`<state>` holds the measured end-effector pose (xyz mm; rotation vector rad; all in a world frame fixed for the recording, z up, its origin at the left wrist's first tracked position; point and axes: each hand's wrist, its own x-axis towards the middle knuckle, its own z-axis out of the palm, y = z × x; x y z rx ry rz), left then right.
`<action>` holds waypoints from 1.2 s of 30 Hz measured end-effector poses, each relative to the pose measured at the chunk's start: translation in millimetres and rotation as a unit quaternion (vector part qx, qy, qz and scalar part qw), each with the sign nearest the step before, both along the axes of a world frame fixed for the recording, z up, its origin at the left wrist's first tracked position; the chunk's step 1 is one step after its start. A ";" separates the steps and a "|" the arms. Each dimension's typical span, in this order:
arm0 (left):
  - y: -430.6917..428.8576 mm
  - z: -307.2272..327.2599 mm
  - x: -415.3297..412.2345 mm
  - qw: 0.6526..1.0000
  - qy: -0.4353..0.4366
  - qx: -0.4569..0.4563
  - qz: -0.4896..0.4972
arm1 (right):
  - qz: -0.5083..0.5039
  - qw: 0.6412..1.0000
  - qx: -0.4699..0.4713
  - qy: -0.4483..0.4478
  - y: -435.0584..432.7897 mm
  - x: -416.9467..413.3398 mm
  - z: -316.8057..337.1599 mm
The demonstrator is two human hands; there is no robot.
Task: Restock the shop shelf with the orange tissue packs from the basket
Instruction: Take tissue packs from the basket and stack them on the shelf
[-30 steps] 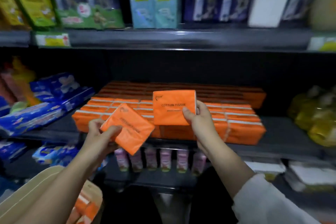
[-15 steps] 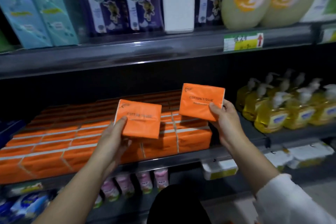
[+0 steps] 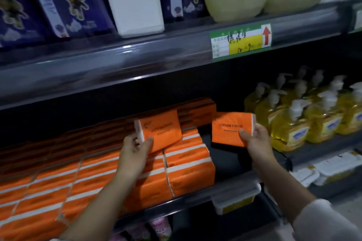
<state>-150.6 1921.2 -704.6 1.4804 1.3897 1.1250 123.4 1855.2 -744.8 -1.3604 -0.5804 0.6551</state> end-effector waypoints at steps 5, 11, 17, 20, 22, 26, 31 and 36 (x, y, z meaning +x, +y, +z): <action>18.8 -16.8 -4.2 0.998 0.063 0.018 -0.020 | 0.032 0.998 -0.038 -0.038 40.3 7.0 -17.3; 15.6 -24.0 -3.1 0.998 0.037 0.042 -0.026 | 0.060 0.994 -0.079 -0.036 82.0 10.4 -32.7; 18.2 -25.6 -3.2 1.000 -0.007 0.016 -0.024 | 0.050 0.978 -0.144 -0.140 114.1 19.8 -39.6; 20.8 -27.7 -4.0 1.000 -0.007 0.013 -0.024 | 0.028 0.955 -0.203 -0.214 128.5 25.7 -43.4; 21.5 -28.1 -4.0 1.000 -0.006 0.011 -0.024 | 0.028 0.956 -0.200 -0.213 134.6 24.7 -44.3; 22.5 -29.0 -3.7 1.000 -0.012 0.009 -0.022 | 0.041 0.966 -0.180 -0.181 134.4 16.8 -43.2; 20.2 -26.6 -2.6 1.000 -0.005 0.010 -0.026 | 0.059 0.976 -0.154 -0.143 132.4 16.4 -44.7; 19.0 -25.6 -3.9 0.999 0.018 0.010 -0.026 | 0.072 0.973 -0.154 -0.154 121.3 16.7 -34.9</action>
